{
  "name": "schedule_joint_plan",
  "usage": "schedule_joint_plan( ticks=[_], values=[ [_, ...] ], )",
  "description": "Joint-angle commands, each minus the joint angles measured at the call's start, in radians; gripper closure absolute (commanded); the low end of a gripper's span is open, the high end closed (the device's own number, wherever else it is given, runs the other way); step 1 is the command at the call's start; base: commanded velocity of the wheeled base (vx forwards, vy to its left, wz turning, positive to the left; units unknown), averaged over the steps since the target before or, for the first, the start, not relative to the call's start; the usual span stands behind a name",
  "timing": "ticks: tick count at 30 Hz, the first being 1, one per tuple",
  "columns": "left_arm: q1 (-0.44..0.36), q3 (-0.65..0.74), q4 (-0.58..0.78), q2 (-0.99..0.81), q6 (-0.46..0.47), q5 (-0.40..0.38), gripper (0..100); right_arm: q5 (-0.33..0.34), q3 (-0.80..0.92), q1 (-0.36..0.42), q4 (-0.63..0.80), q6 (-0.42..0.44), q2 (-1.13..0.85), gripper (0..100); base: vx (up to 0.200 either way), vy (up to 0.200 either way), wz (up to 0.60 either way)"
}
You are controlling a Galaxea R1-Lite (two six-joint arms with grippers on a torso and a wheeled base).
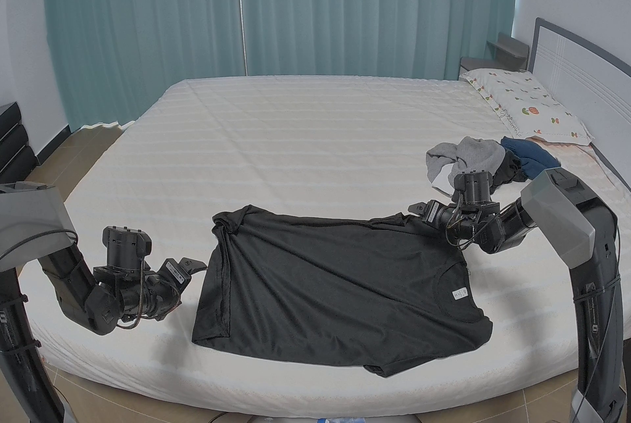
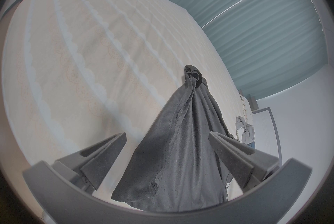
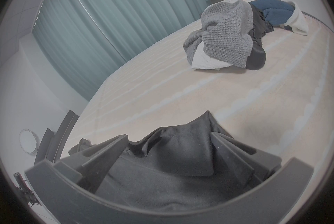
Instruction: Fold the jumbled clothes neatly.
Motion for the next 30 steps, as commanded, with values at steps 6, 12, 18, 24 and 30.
schedule_joint_plan(
  ticks=[6, 12, 18, 24, 30],
  values=[
    [0.003, -0.004, 0.0, 0.002, -0.001, -0.001, 0, -0.004, -0.021, 0.003, -0.007, 0.0, 0.027, 100, 0.0, 0.0, 0.0],
    [0.006, -0.005, 0.0, 0.002, -0.001, -0.001, 0, -0.023, -0.041, -0.003, -0.004, -0.003, 0.024, 100, 0.0, 0.0, 0.0],
    [0.012, -0.008, -0.007, 0.009, 0.0, 0.001, 0, -0.088, -0.179, -0.017, -0.012, -0.003, 0.053, 100, 0.0, 0.0, 0.0],
    [0.012, -0.007, -0.026, 0.013, 0.0, 0.001, 0, -0.16, -0.398, -0.025, -0.018, 0.0, 0.136, 100, 0.0, 0.0, 0.0],
    [0.011, 0.001, -0.028, 0.013, 0.0, 0.004, 0, -0.226, -0.487, -0.011, -0.051, 0.0, 0.242, 100, 0.0, 0.0, 0.0]
  ],
)
